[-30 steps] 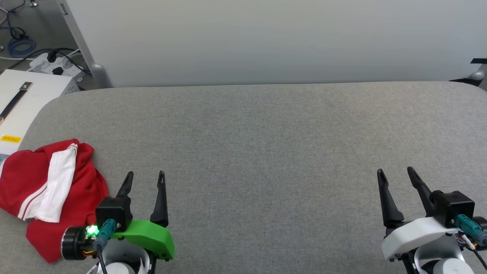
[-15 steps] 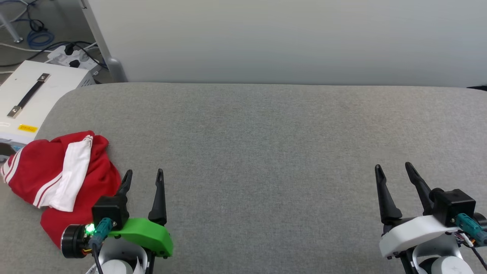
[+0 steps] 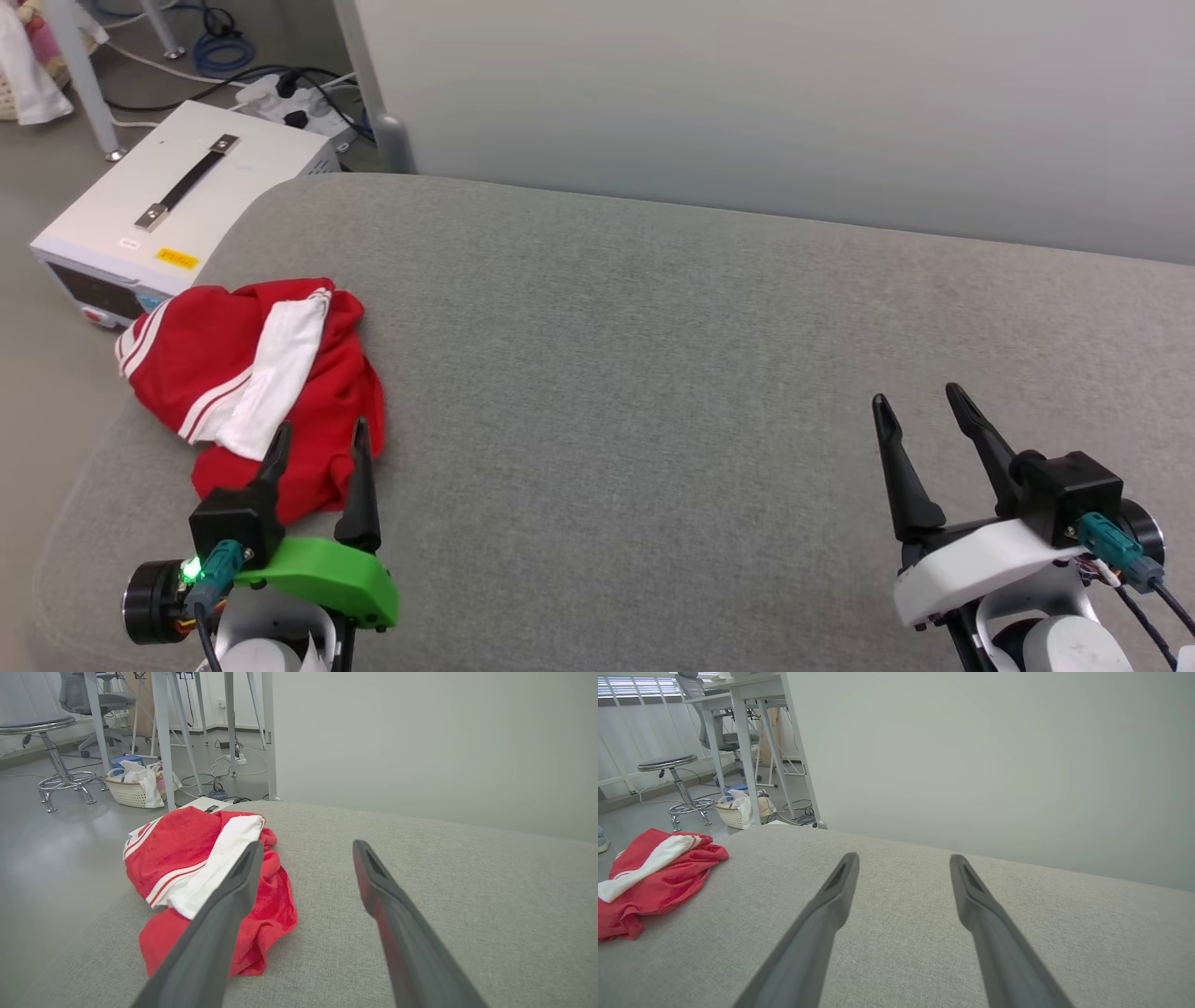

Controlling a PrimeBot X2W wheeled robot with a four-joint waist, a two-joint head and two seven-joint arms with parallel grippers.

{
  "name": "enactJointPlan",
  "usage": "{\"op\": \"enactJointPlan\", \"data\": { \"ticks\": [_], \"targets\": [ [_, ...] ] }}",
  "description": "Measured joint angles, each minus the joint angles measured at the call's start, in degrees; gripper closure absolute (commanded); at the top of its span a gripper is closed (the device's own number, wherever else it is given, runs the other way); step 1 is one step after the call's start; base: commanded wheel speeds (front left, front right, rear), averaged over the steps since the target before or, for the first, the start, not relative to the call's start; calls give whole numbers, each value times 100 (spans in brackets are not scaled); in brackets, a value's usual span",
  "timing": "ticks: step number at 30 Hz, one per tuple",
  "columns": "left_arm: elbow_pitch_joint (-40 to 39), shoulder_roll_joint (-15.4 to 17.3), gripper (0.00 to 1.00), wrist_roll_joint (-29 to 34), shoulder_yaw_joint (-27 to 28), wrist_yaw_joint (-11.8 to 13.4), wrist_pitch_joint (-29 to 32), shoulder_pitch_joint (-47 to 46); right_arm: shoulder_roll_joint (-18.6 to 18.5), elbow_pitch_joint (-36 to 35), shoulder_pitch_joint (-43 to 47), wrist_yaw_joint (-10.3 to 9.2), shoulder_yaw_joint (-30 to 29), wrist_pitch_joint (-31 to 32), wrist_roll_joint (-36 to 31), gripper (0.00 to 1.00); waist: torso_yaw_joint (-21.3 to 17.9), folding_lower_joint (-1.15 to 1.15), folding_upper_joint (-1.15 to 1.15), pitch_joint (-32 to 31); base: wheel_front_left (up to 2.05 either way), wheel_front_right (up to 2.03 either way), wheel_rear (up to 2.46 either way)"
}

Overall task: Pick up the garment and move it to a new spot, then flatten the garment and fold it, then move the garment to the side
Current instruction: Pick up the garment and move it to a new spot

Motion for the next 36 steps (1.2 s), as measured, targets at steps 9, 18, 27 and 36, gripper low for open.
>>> {"op": "enactJointPlan", "data": {
  "ticks": [9, 18, 27, 36],
  "targets": [
    [18, 48, 0, -59, 158, 4, -133, -5, -33, -21, -127, 0, 358, 2, -41, 0, 757, 0, 0, -33, 0, 0, 0],
    [-82, 146, 0, -152, 274, 59, -186, 24, -190, -8, -330, 0, 727, 9, -42, 0, 1405, 0, 0, -3, 0, 0, 0],
    [-177, 198, 0, -248, 294, 101, -198, 58, -294, 12, -456, 0, 922, 34, -26, 0, 1748, 0, 0, 37, 0, 0, 0],
    [-210, 252, 0, -328, 328, 165, -167, 65, -296, 48, -612, 0, 1038, 34, 90, 0, 1859, 0, 0, 128, 0, 0, 0]
  ]
}}
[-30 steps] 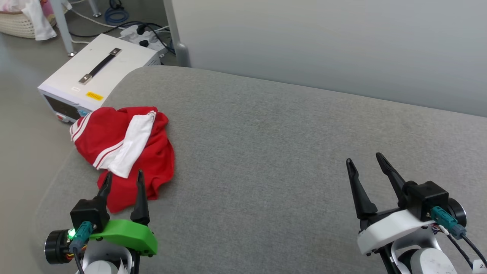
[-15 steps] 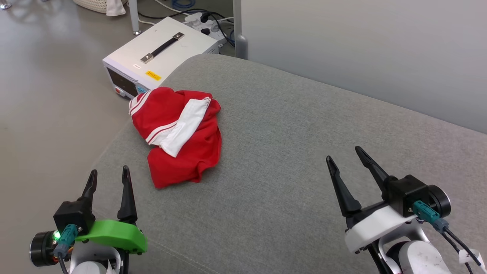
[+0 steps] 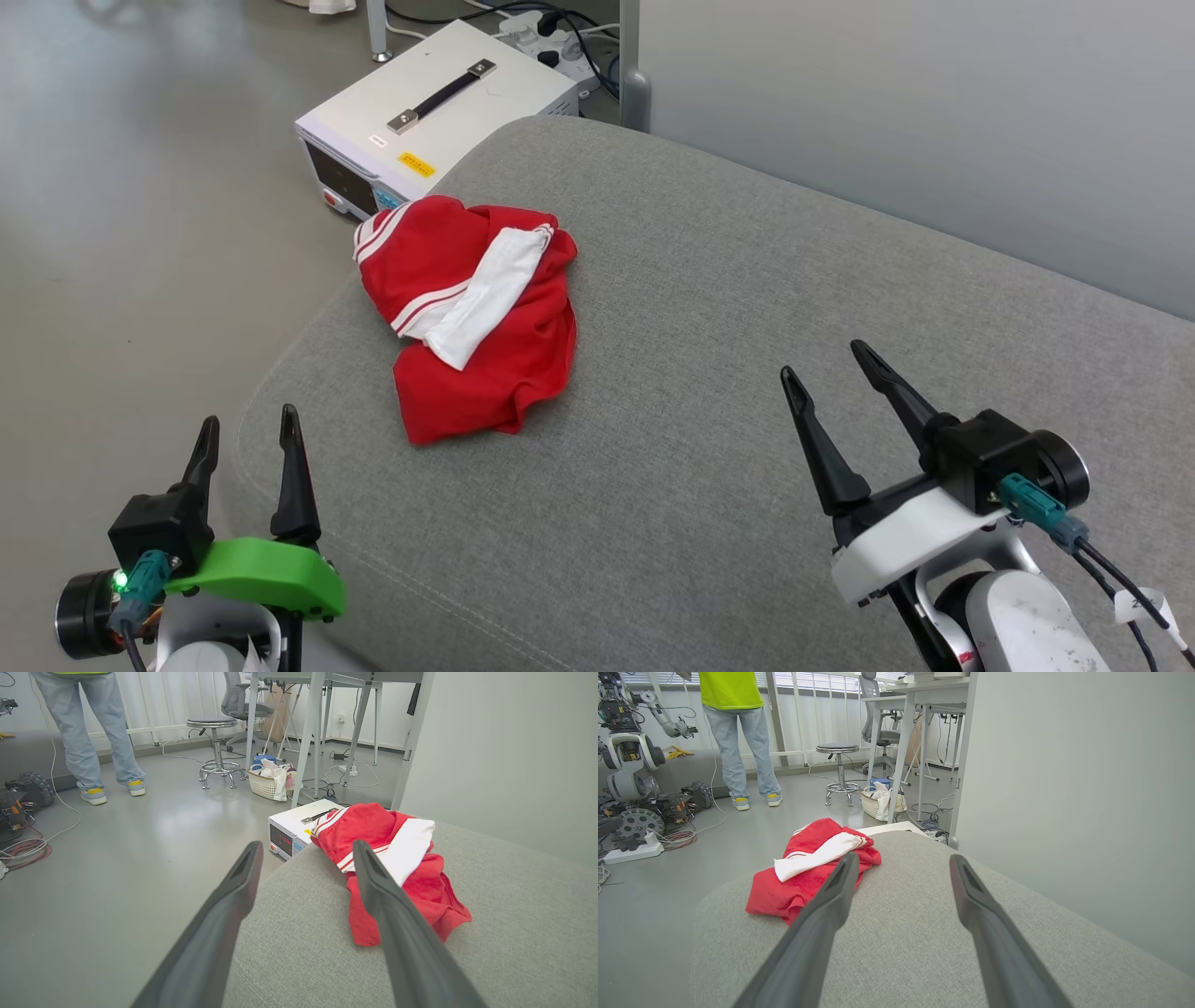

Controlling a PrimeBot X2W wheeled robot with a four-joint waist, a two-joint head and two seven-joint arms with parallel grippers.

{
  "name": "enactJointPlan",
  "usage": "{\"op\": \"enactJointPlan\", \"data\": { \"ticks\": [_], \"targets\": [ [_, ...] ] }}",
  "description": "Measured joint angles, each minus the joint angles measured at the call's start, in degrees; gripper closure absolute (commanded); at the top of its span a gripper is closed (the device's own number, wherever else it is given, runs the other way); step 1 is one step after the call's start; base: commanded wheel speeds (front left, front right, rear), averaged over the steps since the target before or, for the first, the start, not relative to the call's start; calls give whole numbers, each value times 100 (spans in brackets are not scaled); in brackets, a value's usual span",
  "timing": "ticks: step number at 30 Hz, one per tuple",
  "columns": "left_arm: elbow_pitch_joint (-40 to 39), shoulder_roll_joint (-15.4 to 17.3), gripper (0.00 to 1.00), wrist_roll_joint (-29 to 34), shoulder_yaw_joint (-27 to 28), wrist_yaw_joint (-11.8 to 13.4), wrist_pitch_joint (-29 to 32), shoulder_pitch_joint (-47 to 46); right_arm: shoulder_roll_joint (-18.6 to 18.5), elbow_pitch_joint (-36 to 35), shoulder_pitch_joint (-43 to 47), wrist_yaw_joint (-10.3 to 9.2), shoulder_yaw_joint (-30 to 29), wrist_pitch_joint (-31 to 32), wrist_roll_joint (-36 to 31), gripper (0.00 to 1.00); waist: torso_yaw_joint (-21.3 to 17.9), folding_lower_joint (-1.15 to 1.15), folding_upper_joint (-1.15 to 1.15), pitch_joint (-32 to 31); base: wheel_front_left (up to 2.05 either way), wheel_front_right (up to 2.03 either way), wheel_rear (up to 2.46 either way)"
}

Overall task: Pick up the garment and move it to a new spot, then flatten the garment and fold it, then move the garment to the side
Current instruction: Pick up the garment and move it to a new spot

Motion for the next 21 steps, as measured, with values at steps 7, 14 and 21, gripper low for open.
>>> {"op": "enactJointPlan", "data": {
  "ticks": [7, 14, 21],
  "targets": [
    [57, 57, 0, -168, 31, -5, 34, -109, -8, -25, -182, 0, 5, 36, 30, 0, -31, 0, 0, 178, 0, 0, 0],
    [501, 293, 0, -584, 66, -232, 324, -1186, -122, -307, -547, 0, -46, 290, -18, 0, -144, 0, 0, 631, 0, 0, 0],
    [1221, 775, 0, -1087, -218, -520, 1335, -2518, -212, -591, -943, 0, -71, 501, -96, 0, -364, 0, 0, 1298, 0, 0, 0]
  ]
}}
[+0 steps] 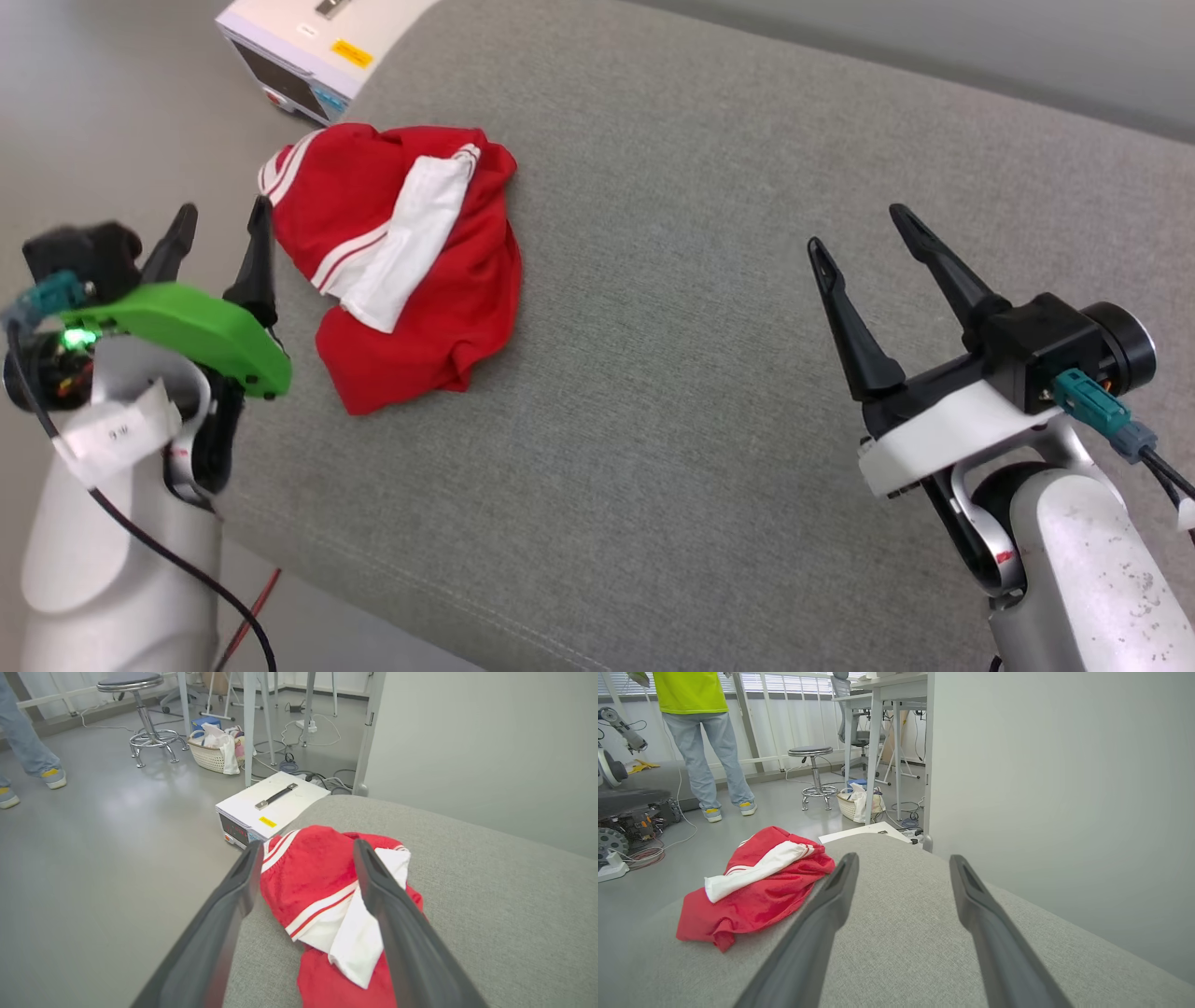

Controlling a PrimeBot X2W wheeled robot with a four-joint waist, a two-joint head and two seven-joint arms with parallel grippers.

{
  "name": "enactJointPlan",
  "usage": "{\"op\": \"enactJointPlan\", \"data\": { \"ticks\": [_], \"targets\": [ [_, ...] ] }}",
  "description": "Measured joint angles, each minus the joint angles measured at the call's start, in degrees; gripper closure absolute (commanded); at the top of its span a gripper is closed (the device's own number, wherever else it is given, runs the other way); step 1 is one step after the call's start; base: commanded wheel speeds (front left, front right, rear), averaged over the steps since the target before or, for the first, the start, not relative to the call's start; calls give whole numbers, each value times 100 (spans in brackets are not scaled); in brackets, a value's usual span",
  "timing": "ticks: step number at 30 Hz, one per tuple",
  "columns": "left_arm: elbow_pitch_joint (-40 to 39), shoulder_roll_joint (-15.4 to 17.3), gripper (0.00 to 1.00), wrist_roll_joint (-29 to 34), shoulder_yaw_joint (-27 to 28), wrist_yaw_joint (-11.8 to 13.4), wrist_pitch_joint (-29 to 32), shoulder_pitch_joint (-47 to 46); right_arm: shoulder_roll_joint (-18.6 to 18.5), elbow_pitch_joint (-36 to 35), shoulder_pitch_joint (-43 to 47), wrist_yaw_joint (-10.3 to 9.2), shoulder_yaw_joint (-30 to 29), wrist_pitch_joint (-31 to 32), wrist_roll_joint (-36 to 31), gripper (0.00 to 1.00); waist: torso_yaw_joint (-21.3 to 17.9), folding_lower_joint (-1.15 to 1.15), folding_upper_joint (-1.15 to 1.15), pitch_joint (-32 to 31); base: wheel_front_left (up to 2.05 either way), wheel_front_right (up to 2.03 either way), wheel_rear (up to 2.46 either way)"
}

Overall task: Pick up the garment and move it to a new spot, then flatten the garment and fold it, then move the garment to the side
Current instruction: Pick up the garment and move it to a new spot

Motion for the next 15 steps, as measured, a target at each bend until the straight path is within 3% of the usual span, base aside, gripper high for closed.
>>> {"op": "enactJointPlan", "data": {
  "ticks": [7, 15],
  "targets": [
    [836, 723, 0, -445, -437, -67, 1118, -973, 36, -113, -164, 0, -32, 16, -105, 0, -365, 0, 0, 670, 0, 0, 0],
    [1781, 1492, 0, -1247, -1485, -92, 1967, -1595, 126, -84, -258, 0, -31, -83, -132, 0, -864, 0, 0, 1257, 0, 0, 0]
  ]
}}
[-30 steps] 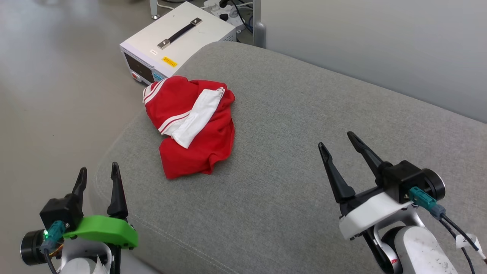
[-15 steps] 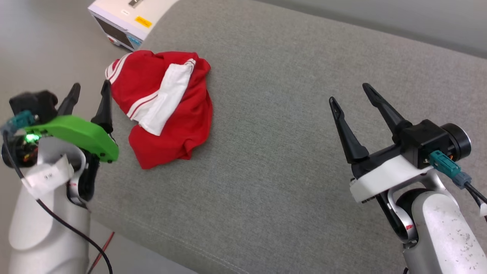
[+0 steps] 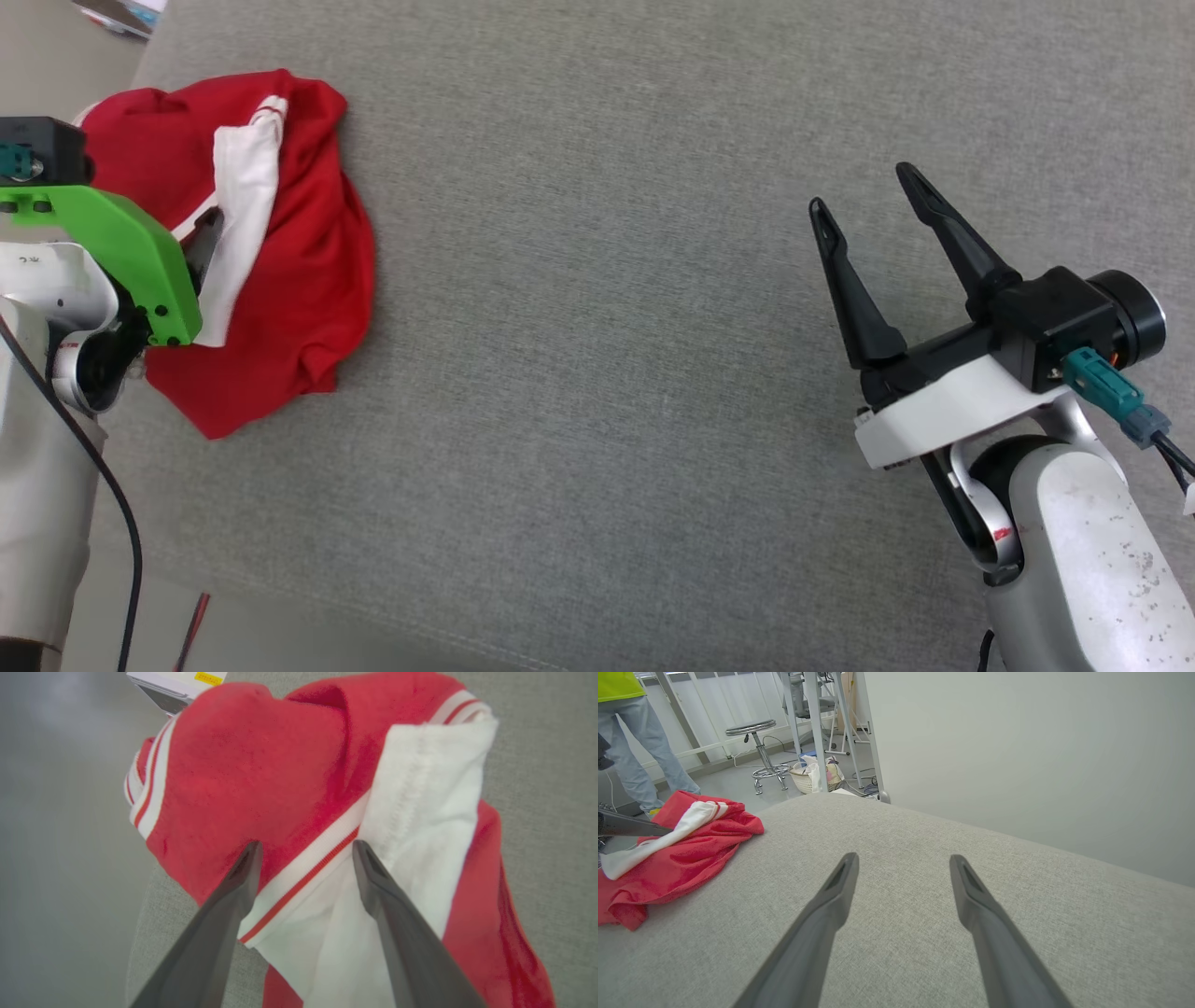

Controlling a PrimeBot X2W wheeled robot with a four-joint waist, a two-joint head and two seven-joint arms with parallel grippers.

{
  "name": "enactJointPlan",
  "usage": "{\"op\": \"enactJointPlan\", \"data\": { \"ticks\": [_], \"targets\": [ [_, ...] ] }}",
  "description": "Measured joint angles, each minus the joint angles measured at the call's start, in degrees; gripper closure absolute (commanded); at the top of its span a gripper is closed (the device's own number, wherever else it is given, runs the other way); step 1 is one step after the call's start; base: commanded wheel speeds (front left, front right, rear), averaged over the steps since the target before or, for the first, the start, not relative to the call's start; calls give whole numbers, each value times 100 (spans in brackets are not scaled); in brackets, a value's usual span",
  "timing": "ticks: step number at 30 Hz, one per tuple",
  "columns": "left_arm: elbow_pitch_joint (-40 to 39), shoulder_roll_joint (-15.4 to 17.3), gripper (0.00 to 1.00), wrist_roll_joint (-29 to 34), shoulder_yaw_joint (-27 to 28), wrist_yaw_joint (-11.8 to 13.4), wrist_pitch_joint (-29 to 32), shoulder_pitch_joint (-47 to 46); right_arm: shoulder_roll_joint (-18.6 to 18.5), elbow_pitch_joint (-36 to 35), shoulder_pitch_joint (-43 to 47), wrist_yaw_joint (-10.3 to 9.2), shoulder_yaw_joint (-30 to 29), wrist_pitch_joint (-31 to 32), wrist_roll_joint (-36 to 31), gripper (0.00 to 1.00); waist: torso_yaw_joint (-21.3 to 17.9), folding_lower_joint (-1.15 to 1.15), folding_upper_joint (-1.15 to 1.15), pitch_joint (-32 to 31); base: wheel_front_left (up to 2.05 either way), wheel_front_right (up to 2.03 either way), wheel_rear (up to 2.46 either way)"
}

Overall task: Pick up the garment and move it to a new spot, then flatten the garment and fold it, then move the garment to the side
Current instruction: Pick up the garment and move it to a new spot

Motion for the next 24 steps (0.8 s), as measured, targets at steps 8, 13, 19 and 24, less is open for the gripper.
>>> {"op": "enactJointPlan", "data": {
  "ticks": [8, 13, 19, 24],
  "targets": [
    [1159, 401, 0, -656, -527, -24, 698, -363, 71, 38, -77, 0, -41, -99, 21, 0, -418, -1, 0, 355, 0, 0, 0],
    [1656, 497, 99, -1006, -511, -52, 1071, -639, 81, 82, -130, 0, -53, -107, 47, 0, -578, -1, 1, 447, 0, 0, 0],
    [1913, 466, 100, -910, -666, -51, 655, -723, 112, 179, -129, 0, -158, -175, 62, 0, -599, -1, 0, 305, 0, 0, 0],
    [2022, 433, 100, -483, -814, 203, -472, -714, 155, 308, -42, 0, -260, -296, 158, 0, -544, -1, 0, -16, 0, 0, 0]
  ]
}}
